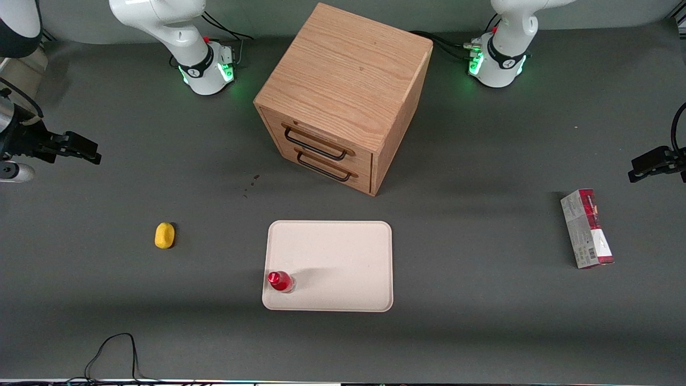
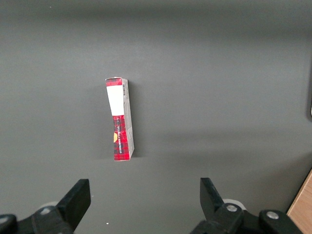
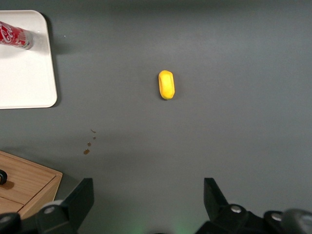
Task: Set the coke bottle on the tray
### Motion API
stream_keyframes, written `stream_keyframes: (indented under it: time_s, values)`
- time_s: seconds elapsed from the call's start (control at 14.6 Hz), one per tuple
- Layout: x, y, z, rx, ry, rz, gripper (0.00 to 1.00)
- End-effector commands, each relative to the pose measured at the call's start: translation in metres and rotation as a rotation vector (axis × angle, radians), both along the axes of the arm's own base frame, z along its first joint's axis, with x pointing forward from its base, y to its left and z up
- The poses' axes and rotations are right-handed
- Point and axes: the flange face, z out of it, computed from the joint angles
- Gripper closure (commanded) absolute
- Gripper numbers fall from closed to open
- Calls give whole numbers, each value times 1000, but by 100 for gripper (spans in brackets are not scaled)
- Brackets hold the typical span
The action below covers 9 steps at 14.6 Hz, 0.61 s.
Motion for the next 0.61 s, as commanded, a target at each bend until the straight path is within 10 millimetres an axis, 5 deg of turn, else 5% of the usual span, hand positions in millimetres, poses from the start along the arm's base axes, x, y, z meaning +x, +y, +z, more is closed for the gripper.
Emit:
stream_keyframes:
  time_s: [0.0,0.55]
  values:
    - [-4,-8,7,-4,2,-4,0]
    - [-5,-12,11,-2,-5,-14,0]
